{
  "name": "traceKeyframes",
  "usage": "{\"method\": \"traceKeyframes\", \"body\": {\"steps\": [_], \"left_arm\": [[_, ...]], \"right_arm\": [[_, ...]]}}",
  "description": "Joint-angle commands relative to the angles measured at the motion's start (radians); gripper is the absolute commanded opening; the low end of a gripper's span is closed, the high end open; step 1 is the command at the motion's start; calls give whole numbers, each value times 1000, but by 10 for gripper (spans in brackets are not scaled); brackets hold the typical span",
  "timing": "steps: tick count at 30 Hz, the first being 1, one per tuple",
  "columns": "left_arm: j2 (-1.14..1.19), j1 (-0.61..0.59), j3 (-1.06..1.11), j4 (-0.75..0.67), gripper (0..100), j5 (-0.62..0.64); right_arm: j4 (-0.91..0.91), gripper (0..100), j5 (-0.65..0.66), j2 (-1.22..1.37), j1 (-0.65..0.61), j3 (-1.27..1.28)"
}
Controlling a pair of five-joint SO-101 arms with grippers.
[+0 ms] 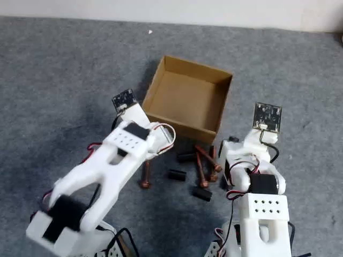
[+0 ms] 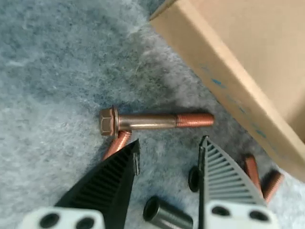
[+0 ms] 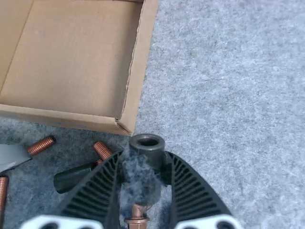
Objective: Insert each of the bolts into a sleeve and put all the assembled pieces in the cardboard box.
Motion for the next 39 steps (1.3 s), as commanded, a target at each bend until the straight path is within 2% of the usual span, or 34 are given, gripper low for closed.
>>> {"method": "traceKeyframes", "body": {"steps": [1, 5, 21, 23, 27, 36, 39], "left_arm": [[93, -21, -97, -20, 218, 61], [165, -91, -145, -23, 218, 80], [305, -179, -220, -23, 210, 109], [305, -179, -220, -23, 166, 109], [306, -185, -220, -23, 11, 104], [295, -194, -214, -18, 5, 101], [292, -194, -220, -17, 5, 60]], "right_arm": [[-33, 5, -9, -30, 13, -5], [-33, 5, -9, -30, 13, -5], [-33, 5, -9, -30, 12, -5], [-33, 5, -9, -30, 10, -4], [-33, 5, -9, -30, 8, -2], [-33, 5, -9, -30, 8, 1], [-33, 5, -9, -31, 7, 1]]}}
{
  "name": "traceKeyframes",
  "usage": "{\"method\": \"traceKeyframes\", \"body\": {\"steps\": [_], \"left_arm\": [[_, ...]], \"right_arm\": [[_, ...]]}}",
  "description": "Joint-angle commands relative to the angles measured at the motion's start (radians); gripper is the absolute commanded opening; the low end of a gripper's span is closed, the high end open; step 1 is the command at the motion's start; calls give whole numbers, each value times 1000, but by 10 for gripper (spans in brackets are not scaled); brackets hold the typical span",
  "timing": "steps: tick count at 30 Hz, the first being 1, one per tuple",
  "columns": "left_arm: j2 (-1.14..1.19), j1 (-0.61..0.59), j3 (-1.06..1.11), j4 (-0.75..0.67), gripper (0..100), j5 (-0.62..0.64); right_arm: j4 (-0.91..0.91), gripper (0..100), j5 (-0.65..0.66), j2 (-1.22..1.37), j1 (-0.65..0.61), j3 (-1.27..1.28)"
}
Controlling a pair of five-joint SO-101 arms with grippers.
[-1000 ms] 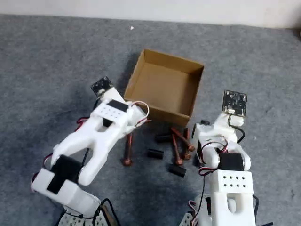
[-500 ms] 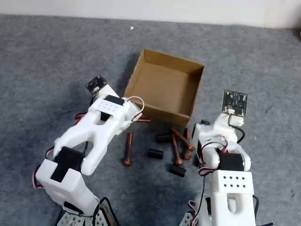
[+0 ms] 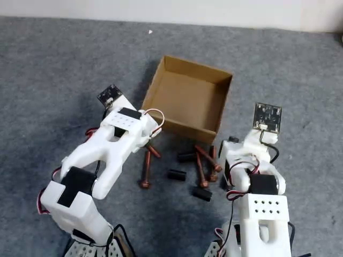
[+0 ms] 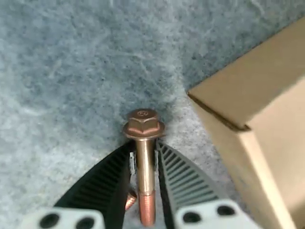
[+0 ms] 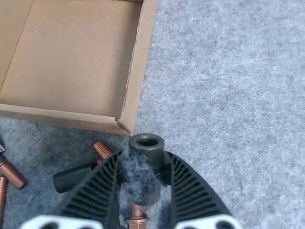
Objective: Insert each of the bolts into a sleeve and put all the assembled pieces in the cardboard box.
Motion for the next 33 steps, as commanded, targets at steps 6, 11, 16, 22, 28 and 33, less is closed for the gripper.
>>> {"method": "traceKeyframes", "body": {"steps": [6, 11, 16, 22, 28, 33], "left_arm": [[-232, -10, 41, 32, 5, -97], [-552, -5, 203, 29, 5, -172], [-816, -8, 389, -84, 5, -262], [-1050, -8, 593, -241, 5, -374], [-1244, -1, 720, -313, 5, -462], [-1405, 1, 788, -313, 5, -474]], "right_arm": [[-25, 5, 51, -27, -44, -5], [-25, 5, 55, -27, -87, -4], [-24, 5, 57, -28, -91, -5], [25, 5, 60, -234, -162, 4], [24, 5, 114, -443, -272, 130], [24, 5, 117, -544, -346, 177]]}}
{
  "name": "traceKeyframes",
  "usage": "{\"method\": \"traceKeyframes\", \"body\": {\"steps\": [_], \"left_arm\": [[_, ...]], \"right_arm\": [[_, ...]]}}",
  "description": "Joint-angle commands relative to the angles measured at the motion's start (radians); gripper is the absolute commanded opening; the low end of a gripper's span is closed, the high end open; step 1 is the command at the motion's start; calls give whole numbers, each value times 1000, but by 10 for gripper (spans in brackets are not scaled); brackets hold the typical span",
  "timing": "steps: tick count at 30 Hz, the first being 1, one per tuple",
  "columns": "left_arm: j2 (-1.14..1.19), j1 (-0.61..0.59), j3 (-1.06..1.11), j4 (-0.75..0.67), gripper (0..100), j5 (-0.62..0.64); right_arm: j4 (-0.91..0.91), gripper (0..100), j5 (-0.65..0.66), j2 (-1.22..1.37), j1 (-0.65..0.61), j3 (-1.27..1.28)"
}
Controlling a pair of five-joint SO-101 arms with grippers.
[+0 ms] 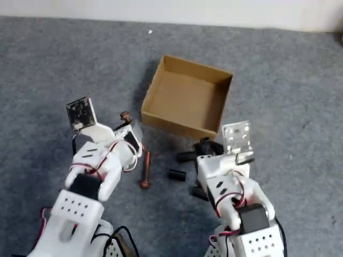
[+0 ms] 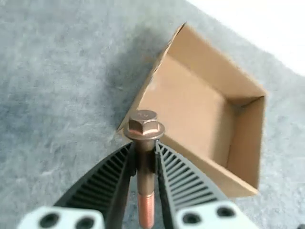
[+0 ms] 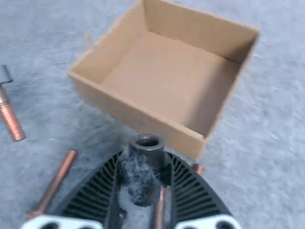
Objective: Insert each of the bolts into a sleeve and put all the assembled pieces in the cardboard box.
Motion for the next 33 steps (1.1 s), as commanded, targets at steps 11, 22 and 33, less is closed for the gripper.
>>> {"method": "traceKeyframes", "body": {"steps": [11, 22, 33], "left_arm": [[-433, 124, 131, -203, 5, -176], [-461, 191, 133, -379, 5, -196], [-463, 392, 124, -385, 5, -195]], "right_arm": [[1, 5, 12, -291, -113, 93], [1, 5, 138, -308, -237, 104], [-22, 5, 144, -311, -245, 96]]}}
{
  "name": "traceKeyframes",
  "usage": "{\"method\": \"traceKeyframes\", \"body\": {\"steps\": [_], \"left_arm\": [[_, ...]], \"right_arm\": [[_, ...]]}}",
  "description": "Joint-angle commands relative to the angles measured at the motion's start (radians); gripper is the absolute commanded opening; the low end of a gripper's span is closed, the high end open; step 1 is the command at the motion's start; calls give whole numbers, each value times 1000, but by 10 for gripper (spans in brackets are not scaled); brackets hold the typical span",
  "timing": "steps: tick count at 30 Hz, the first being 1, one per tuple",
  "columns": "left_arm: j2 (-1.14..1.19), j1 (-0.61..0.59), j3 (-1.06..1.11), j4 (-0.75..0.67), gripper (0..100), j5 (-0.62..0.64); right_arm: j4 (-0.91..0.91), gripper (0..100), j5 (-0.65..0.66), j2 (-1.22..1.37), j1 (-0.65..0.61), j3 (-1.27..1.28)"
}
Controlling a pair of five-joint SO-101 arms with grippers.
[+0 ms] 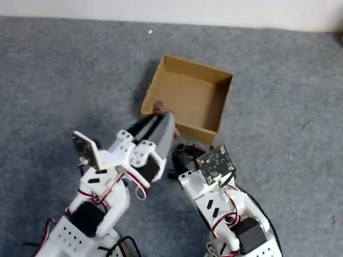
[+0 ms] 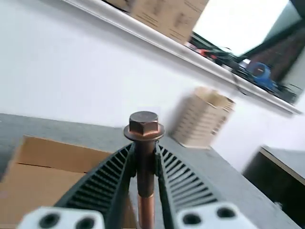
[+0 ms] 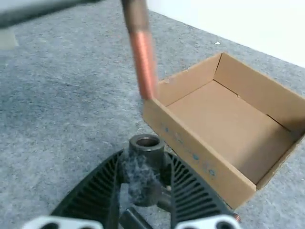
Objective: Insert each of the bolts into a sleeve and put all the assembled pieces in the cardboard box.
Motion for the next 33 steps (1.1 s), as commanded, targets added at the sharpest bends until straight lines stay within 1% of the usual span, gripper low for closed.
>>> {"method": "traceKeyframes", "body": {"steps": [1, 7, 16, 17, 21, 26, 33], "left_arm": [[-16, 59, -31, -34, 5, -8], [-18, 58, -87, -29, 5, -9], [-18, 58, -59, -28, 5, -12], [-18, 58, -59, -23, 5, -29], [-18, 58, -61, 12, 5, -63], [-18, 58, -51, 12, 5, -61], [-18, 24, -36, 31, 5, -63]], "right_arm": [[-44, 5, 8, -19, -13, -12], [-166, 5, 8, -19, -13, -10], [-170, 5, 9, -19, -10, -12], [-170, 5, 9, -19, -8, -12], [-170, 5, 60, -19, -12, -8], [-168, 5, 64, -19, -13, -5], [-168, 5, 64, -19, -8, -5]]}}
